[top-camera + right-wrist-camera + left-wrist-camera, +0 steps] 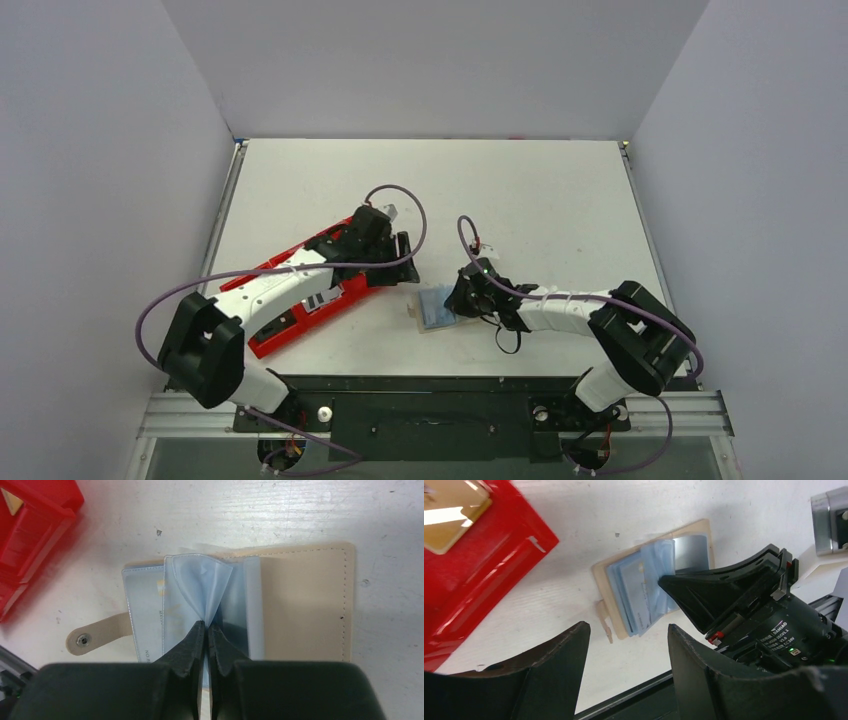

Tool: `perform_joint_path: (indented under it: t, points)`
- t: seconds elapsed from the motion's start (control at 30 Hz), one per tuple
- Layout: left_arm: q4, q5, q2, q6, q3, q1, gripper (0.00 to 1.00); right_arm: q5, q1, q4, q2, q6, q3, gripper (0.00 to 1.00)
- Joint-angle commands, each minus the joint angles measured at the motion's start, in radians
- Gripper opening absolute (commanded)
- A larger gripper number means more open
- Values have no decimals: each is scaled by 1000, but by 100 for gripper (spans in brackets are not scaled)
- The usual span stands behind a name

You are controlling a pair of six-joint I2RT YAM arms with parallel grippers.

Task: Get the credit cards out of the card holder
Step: Remove the credit card from the card holder.

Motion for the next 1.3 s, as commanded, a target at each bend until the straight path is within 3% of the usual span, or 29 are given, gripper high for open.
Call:
perform_joint_path:
  t: [0.0, 0.6, 1.27]
  points:
    - [121, 50, 73, -38, 13, -41, 56, -107, -22, 95, 28, 17, -68, 0]
    - [312, 190, 266, -88, 29, -73, 54, -222, -105, 291, 37, 78, -176, 0]
    - [346, 204, 361, -84, 21, -85, 53, -255, -133, 361, 60, 109, -206, 0]
